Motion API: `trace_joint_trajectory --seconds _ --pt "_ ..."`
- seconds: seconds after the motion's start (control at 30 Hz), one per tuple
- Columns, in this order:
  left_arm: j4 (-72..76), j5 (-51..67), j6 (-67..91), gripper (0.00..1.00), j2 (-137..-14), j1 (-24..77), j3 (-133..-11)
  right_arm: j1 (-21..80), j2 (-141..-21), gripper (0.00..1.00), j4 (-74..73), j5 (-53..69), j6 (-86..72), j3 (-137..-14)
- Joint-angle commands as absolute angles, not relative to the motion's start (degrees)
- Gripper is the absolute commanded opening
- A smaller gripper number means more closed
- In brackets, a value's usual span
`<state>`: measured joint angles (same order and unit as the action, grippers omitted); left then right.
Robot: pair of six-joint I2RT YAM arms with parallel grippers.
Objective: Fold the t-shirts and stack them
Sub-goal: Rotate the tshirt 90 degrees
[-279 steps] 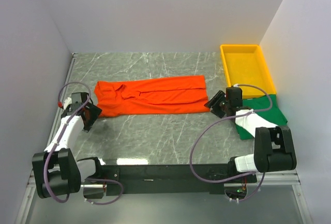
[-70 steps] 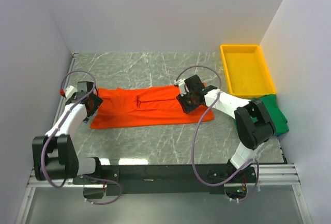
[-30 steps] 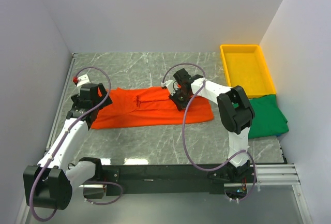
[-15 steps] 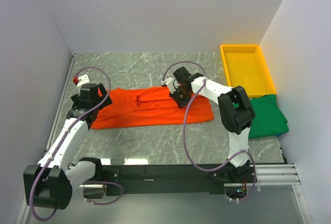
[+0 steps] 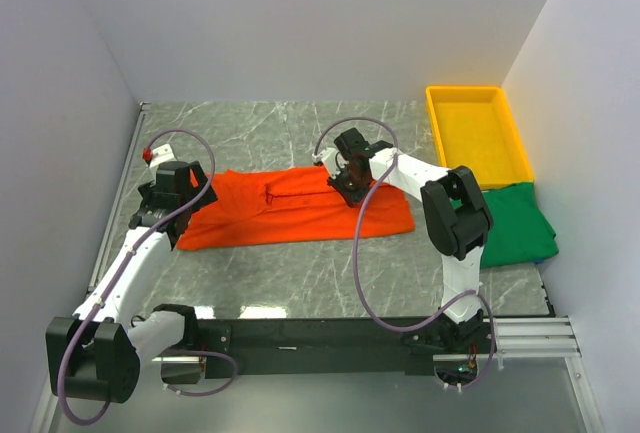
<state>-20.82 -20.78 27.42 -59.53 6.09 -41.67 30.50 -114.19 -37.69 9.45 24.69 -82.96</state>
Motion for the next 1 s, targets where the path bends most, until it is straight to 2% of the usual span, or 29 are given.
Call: trace_joint_trajectory --seconds 0.0,0.1,0.17,0.3,0.43,0.63,0.8,0.97 --pt "-19.69 -20.57 26.46 1.0 -59.77 6.24 -42.36 30.94 -114.61 0.19 -36.04 6.95 23.73 -85.96" --pt "-19.69 -20.65 26.46 0.99 -59.85 6.33 -42.36 30.85 -114.78 0.32 -34.81 5.54 22.86 -85.7" --pt "-19.78 -20.74 26.54 0.99 -59.85 6.24 -42.36 30.85 -114.7 0.35 -34.28 3.96 22.5 -85.87" --pt "-19.86 -21.0 26.54 0.99 -59.94 6.24 -42.45 30.94 -112.34 0.35 -34.11 7.02 21.62 -86.05" --pt "-19.78 -20.66 26.54 1.0 -59.85 6.24 -42.45 32.08 -109.25 0.36 -31.47 15.45 21.8 -85.08" --pt "-19.78 -20.3 26.54 1.0 -59.77 6.24 -42.36 34.89 -110.65 0.36 -28.66 22.67 20.92 -86.66" --pt "-19.42 -19.42 26.28 0.99 -59.59 6.24 -42.19 37.09 -113.73 0.36 -28.21 20.84 19.16 -89.38" --pt "-19.51 -19.16 26.37 0.99 -59.5 6.33 -42.27 36.21 -110.22 0.36 -26.1 11.35 18.19 -83.25"
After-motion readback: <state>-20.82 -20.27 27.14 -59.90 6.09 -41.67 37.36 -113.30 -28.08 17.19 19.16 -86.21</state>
